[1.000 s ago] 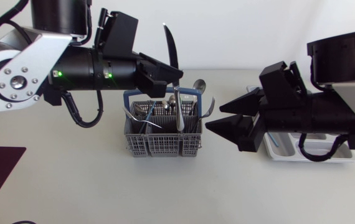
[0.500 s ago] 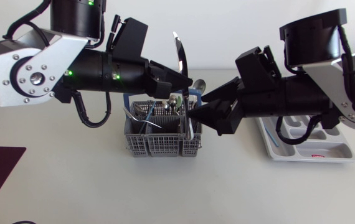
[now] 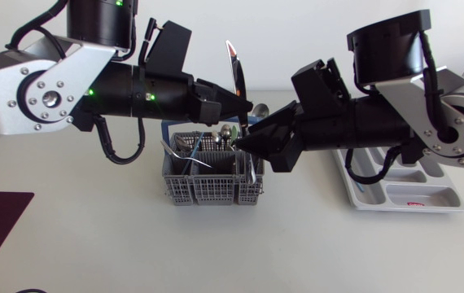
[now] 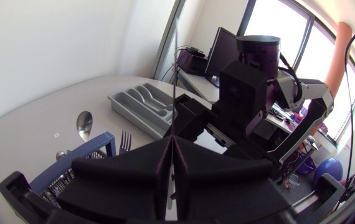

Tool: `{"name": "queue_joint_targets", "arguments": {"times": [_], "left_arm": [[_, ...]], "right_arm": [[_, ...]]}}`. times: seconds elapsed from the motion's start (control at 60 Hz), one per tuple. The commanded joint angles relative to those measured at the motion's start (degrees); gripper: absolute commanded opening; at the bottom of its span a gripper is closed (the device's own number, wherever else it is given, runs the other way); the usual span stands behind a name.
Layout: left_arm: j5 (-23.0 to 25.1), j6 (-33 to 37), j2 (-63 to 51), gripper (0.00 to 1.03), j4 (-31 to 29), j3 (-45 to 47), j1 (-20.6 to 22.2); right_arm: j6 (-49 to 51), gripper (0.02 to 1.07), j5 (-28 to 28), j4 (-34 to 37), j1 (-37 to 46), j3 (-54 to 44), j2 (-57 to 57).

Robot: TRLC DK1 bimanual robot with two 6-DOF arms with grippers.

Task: Sort the cutlery from the basket into the organizer compartments.

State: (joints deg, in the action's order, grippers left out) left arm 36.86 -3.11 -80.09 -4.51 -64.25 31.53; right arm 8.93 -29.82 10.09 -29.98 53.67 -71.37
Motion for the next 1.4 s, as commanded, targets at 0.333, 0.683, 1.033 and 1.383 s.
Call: {"name": "queue_joint_targets", "arguments": {"times": [0.333,0.683,1.033,1.383], "left_arm": [[1.9,-2.8,-0.5,0.04,0.4,-2.9,-0.9],[2.0,-3.2,-0.1,0.55,-0.5,-4.3,-1.5],[1.0,-5.4,0.7,0.81,-0.5,-8.4,-6.4],[0.7,-10.4,1.6,0.83,-0.1,-14.9,-14.7]], "right_arm": [[-1.3,0.08,-0.5,-0.9,-2.1,-0.4,-1.0],[-1.4,0.08,0.3,0.8,-2.4,-2.5,1.8],[1.2,0.08,2.1,5.8,0.9,-7.6,8.0],[6.2,0.08,2.1,12.0,11.4,-13.2,16.0]]}}
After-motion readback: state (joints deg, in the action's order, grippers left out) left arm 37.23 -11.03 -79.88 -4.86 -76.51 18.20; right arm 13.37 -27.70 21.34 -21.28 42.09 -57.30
